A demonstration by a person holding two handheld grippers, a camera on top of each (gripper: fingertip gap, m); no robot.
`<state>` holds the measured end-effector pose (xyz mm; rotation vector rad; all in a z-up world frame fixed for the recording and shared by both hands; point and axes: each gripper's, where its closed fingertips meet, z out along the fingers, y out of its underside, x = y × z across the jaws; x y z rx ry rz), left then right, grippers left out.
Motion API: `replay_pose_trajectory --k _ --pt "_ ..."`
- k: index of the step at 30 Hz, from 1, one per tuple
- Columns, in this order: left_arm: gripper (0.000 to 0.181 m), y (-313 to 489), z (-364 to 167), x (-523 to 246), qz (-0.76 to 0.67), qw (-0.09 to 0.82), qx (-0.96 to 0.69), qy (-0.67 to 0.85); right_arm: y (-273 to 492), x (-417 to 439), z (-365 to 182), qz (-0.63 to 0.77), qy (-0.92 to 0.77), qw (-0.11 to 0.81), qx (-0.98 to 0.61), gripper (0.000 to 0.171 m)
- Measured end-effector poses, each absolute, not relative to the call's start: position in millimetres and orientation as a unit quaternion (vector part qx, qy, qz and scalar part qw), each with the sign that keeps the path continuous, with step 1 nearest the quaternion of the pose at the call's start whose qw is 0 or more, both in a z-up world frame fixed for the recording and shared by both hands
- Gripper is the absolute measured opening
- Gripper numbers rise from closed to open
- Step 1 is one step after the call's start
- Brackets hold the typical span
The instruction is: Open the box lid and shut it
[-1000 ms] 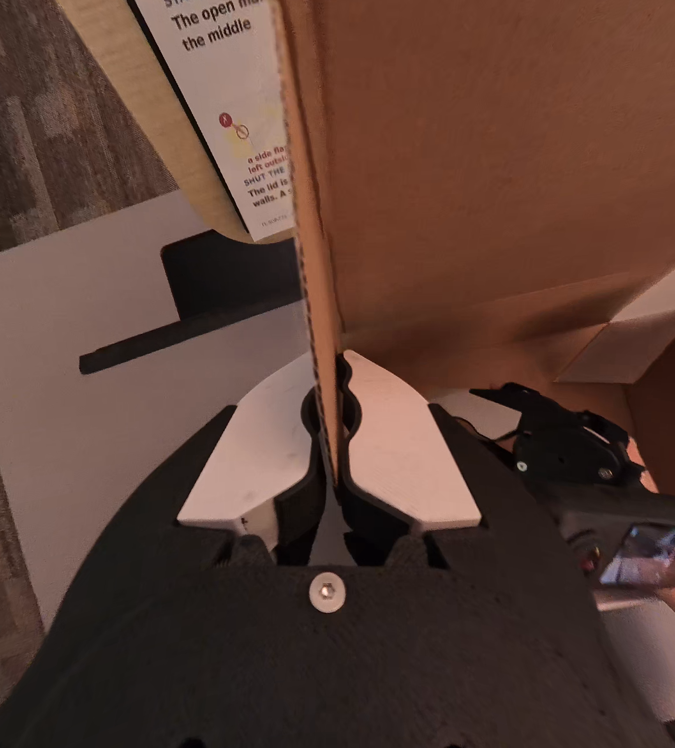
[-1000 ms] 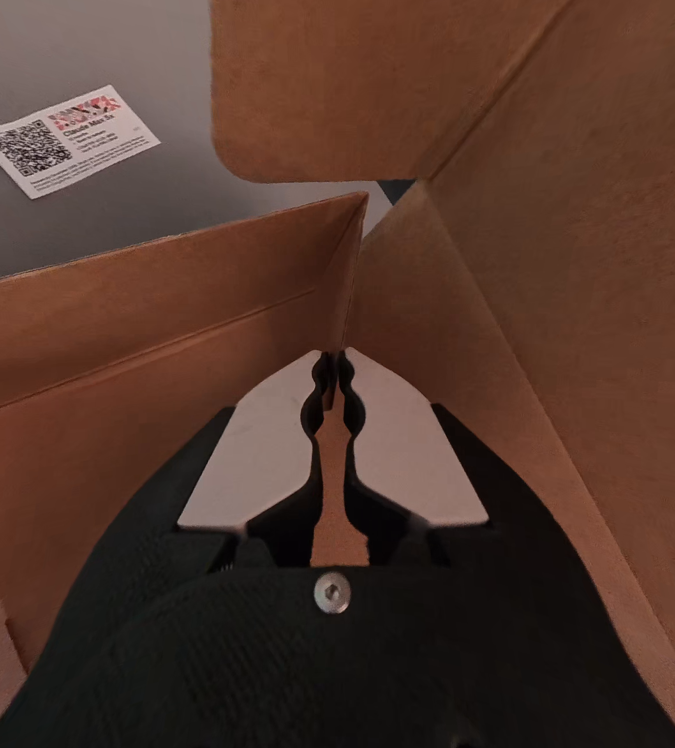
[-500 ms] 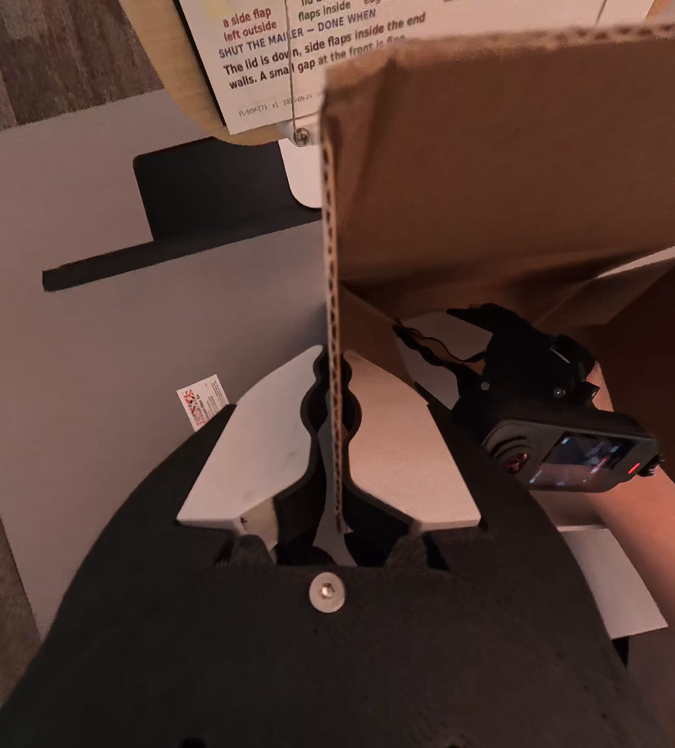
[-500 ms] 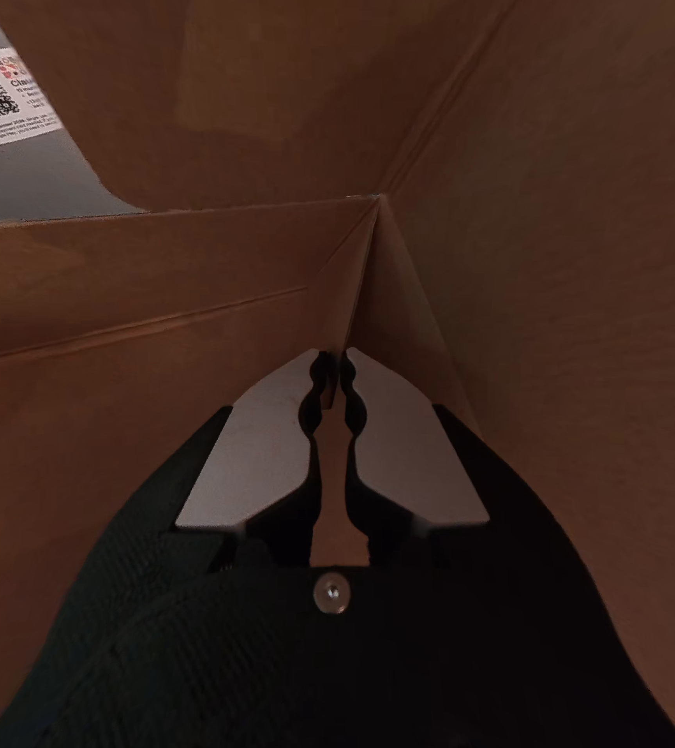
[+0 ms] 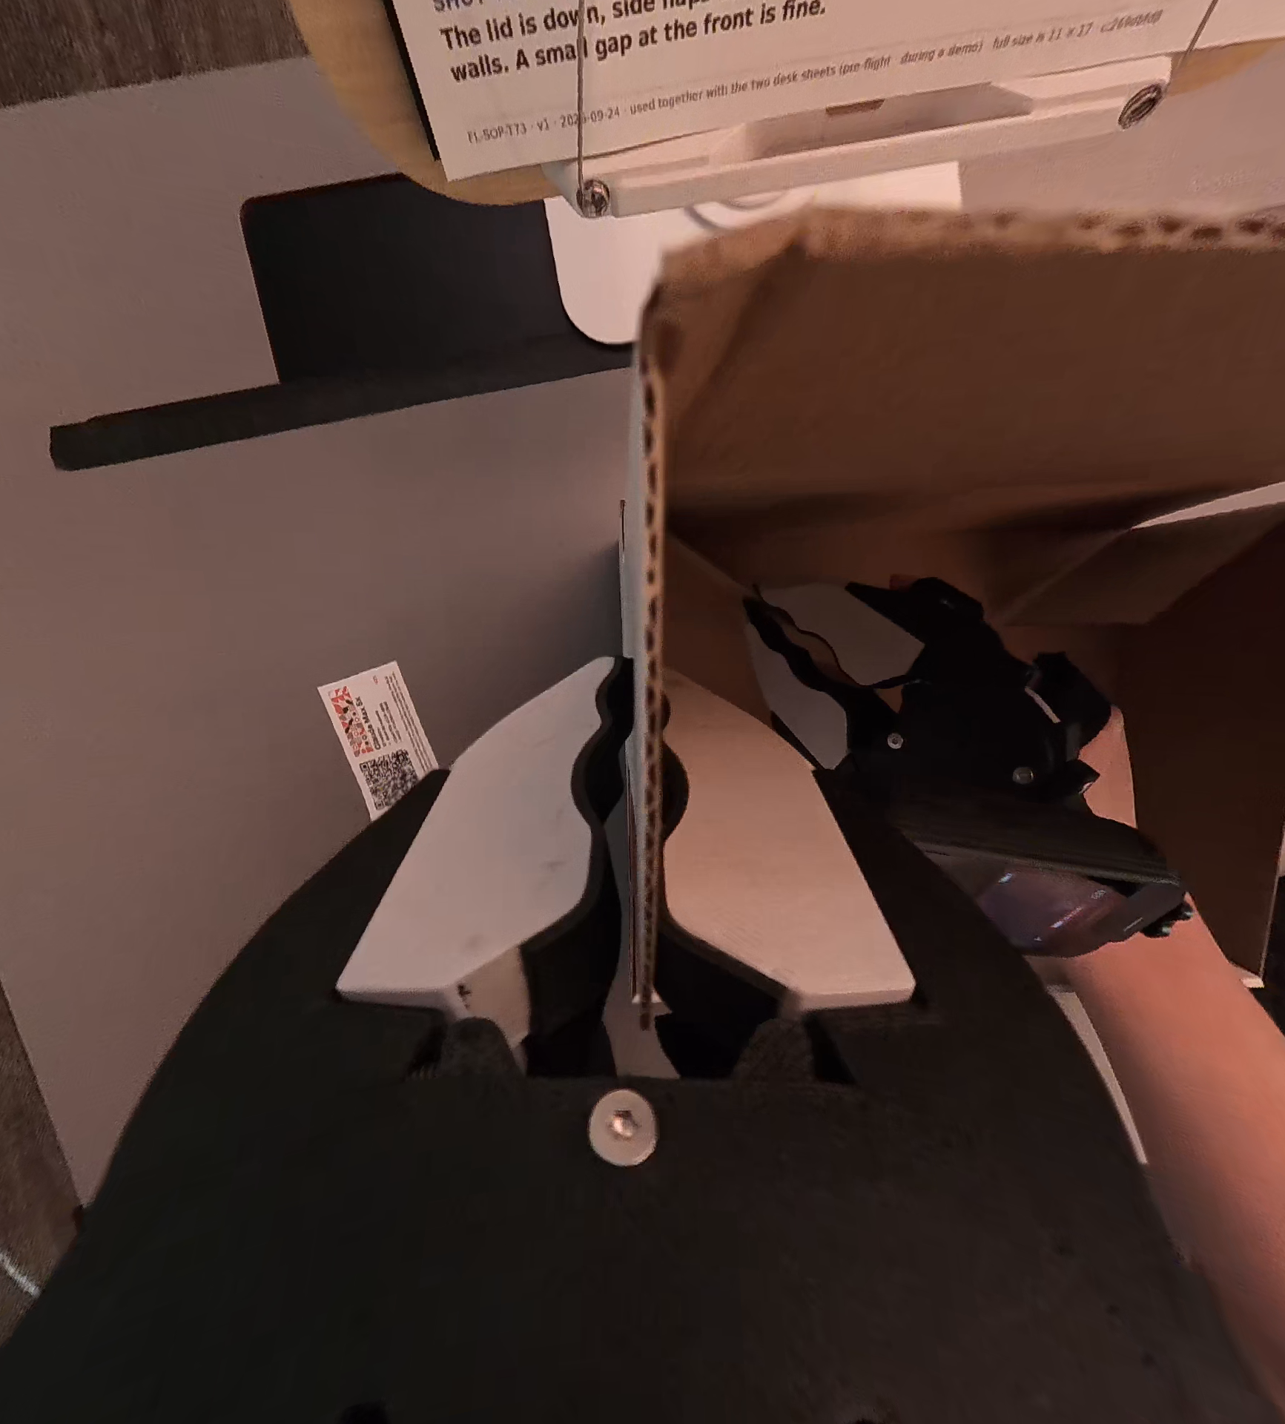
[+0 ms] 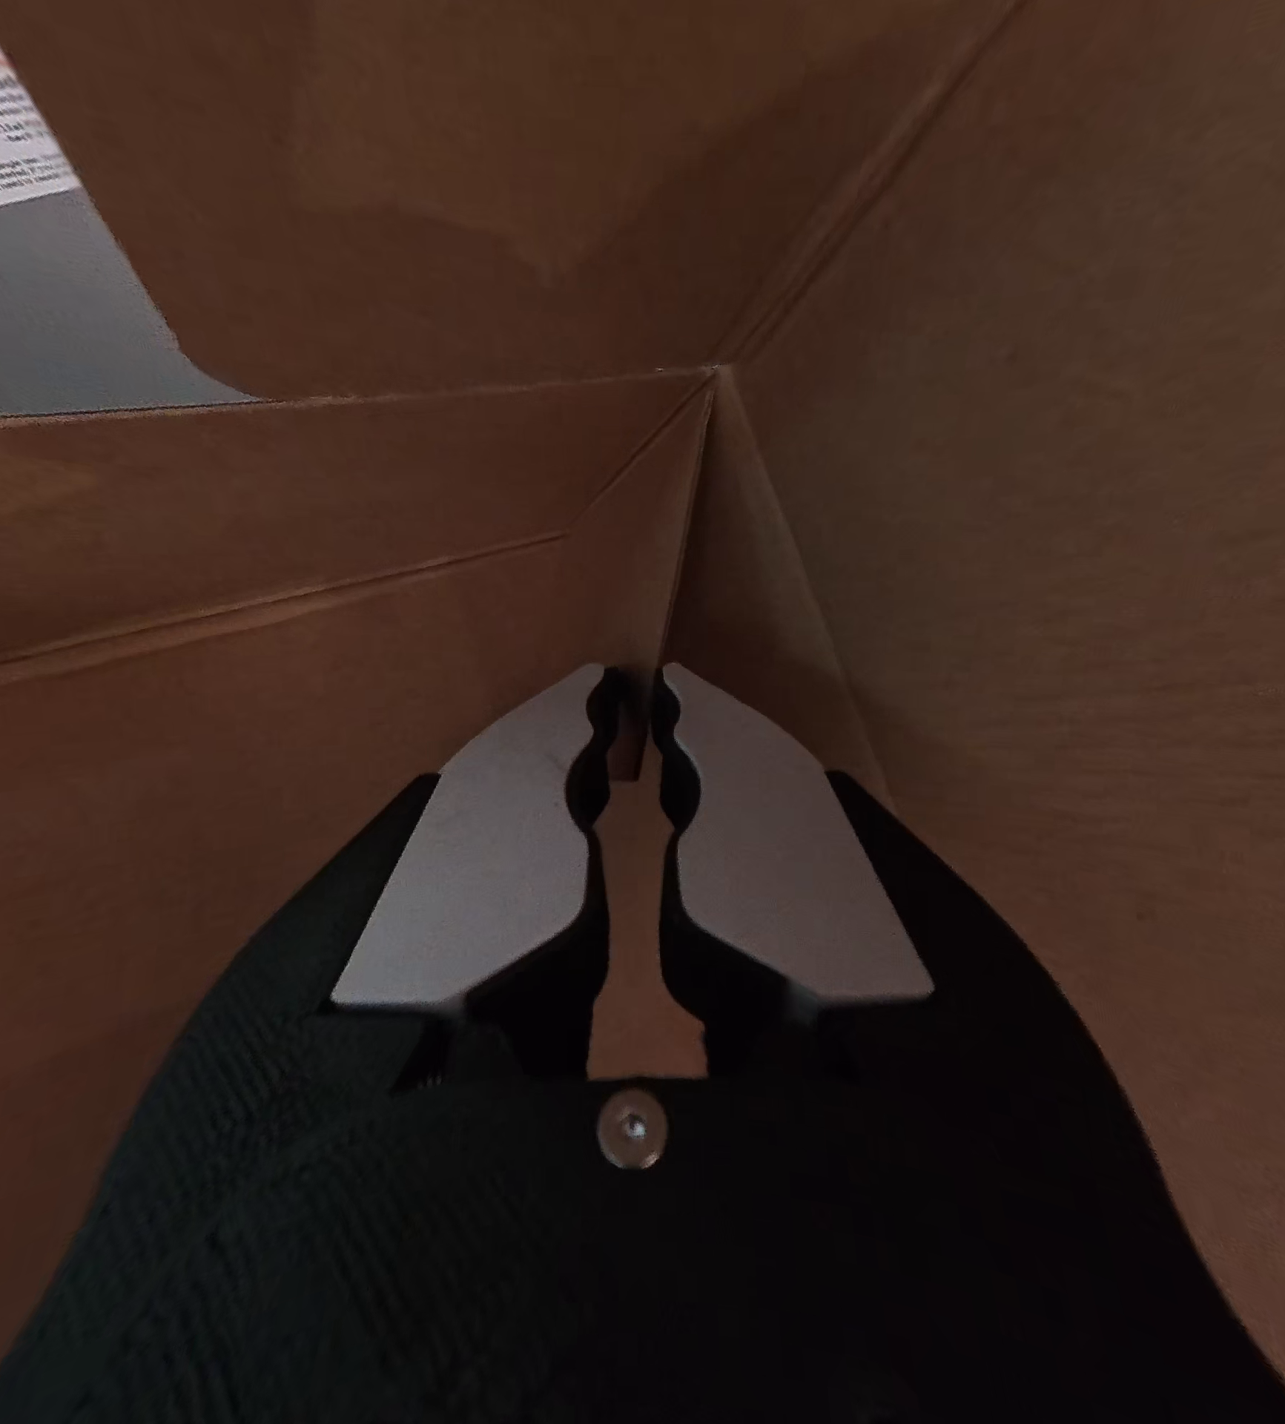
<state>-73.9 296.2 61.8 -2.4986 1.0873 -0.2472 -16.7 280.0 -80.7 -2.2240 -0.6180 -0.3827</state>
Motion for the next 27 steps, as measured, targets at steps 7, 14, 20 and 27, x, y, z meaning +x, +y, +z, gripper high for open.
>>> replay_pose_trajectory --k 7,14,20,27 --pt "0.002 296.5 62.9 -73.1 -0.081 0.183 -0.902 0.384 280.4 -16.5 -80.8 -0.117 -0.23 0.403 -0.878 0.008" --pt "0.002 303.0 65.6 -70.0 -0.085 0.152 -0.907 0.385 281.8 -16.8 -81.1 -0.122 -0.224 0.411 -0.875 0.009" --pt "0.002 300.8 63.4 -70.3 -0.074 0.155 -0.903 0.393 282.7 -16.1 -81.8 -0.116 -0.219 0.418 -0.874 0.009" --pt "0.003 286.3 50.1 -87.0 -0.092 0.172 -0.896 0.399 282.6 -15.4 -81.9 -0.113 -0.215 0.418 -0.875 0.009"
